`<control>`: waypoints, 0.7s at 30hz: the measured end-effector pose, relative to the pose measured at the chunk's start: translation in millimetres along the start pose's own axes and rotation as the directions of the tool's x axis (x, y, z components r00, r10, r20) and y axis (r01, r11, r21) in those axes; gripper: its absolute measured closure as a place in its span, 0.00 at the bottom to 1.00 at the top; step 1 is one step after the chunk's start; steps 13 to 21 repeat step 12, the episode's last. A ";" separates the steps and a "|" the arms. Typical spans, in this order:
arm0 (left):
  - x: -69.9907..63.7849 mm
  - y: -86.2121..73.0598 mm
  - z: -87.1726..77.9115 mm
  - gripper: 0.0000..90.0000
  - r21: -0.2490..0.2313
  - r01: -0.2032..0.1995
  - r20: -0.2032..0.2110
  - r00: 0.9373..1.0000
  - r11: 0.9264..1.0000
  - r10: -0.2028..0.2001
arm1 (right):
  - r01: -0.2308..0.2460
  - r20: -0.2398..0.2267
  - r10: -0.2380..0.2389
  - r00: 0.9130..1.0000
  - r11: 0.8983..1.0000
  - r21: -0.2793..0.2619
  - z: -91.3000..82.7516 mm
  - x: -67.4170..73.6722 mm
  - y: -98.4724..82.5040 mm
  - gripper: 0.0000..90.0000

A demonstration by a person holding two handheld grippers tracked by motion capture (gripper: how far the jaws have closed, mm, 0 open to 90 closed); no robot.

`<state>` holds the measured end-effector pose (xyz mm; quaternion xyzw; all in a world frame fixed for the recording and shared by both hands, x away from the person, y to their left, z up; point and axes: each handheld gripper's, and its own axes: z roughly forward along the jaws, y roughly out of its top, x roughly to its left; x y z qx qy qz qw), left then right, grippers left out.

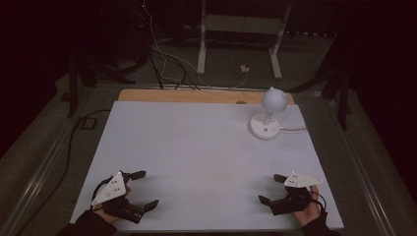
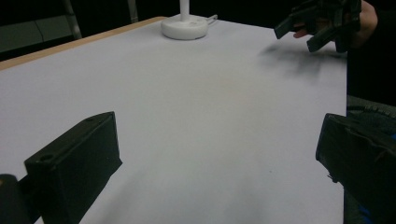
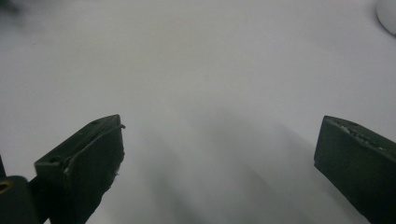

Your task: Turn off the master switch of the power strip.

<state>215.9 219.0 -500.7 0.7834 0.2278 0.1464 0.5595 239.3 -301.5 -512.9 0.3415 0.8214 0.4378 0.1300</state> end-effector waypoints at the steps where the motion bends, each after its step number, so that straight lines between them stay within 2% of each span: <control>1: -0.2 0.0 0.1 0.00 0.002 -0.002 0.000 1.000 1.000 0.002 | 0.000 0.000 0.000 1.000 1.000 0.000 0.0 0.0 0.0 0.01; 4: 0.3 0.0 0.4 0.00 0.003 -0.002 0.002 1.000 1.000 0.002 | -0.008 -0.005 0.008 1.000 1.000 -0.023 -1.0 -1.9 0.9 0.01; 8: 0.1 -0.3 0.8 0.00 0.007 -0.005 0.002 1.000 1.000 0.005 | -0.026 -0.016 0.025 1.000 0.999 -0.024 0.7 -4.0 0.5 0.01; 21: -0.1 0.0 0.6 0.00 0.006 -0.005 0.003 1.000 1.000 0.005 | -0.016 -0.013 0.016 1.000 1.000 -0.017 1.8 -2.9 0.6 0.01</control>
